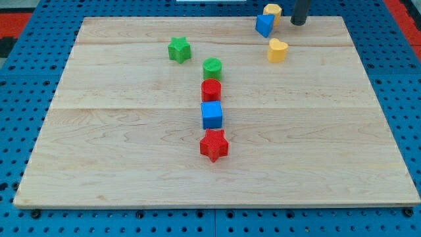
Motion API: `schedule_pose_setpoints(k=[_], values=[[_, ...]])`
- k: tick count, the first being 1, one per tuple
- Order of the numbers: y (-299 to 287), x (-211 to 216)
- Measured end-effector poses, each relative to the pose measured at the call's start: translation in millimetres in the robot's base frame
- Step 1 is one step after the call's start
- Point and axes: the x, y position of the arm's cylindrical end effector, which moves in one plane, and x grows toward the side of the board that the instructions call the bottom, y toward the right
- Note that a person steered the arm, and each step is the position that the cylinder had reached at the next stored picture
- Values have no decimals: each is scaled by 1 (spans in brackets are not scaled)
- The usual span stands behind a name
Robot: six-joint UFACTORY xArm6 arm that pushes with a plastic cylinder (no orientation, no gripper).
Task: Nudge the blue triangle towards the top center
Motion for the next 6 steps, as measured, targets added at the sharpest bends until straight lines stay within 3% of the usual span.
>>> schedule_pose_setpoints(k=[1, 3, 6], values=[[-5, -2], [-72, 27], [-154, 34]])
